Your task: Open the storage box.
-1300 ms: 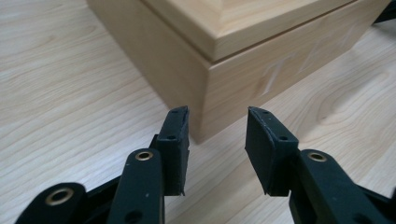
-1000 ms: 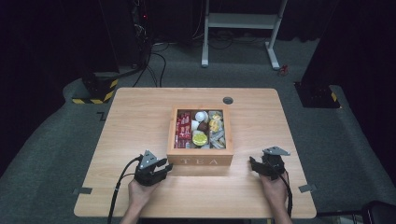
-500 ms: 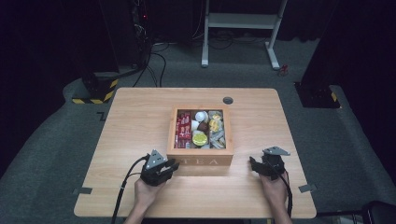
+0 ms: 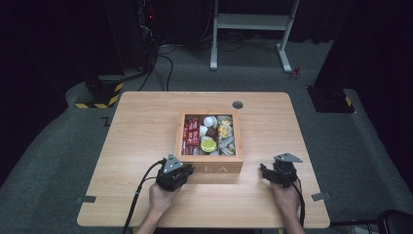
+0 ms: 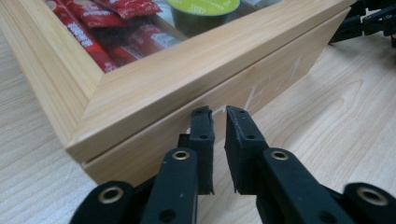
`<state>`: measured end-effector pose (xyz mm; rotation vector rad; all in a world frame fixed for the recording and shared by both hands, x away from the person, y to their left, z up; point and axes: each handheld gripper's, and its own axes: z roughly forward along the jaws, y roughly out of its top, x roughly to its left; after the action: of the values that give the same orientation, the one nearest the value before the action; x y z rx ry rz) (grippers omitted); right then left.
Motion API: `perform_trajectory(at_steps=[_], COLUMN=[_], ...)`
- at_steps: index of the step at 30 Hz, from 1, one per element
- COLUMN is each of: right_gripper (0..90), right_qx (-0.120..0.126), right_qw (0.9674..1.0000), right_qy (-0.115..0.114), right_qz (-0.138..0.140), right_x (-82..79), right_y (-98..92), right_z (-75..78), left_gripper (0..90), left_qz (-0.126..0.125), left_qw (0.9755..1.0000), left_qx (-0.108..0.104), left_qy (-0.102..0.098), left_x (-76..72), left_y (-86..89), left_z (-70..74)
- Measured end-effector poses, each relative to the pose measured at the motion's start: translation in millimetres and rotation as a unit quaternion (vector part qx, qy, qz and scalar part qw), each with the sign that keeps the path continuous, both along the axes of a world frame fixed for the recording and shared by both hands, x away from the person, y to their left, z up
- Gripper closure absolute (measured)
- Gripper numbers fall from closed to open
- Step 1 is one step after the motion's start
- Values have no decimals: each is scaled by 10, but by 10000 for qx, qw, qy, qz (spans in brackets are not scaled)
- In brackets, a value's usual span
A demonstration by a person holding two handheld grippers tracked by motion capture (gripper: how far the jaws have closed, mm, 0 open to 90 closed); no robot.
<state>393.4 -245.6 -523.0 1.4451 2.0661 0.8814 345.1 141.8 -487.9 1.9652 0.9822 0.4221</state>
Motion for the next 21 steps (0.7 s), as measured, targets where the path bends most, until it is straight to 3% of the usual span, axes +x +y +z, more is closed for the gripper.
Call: perform_trajectory(at_steps=[9,21], right_gripper=[338,338], right_qx=[1,0], right_qw=[10000,10000], right_qy=[0,0], right_qz=[0,0], right_x=[0,0], right_y=[0,0], right_z=[0,0], left_gripper=[892,898], left_qz=[36,61], left_qw=[10000,9999], left_qx=[-49,-111], left_qy=[-30,-21], left_x=[27,50], left_y=[-54,-72], left_z=[60,101])
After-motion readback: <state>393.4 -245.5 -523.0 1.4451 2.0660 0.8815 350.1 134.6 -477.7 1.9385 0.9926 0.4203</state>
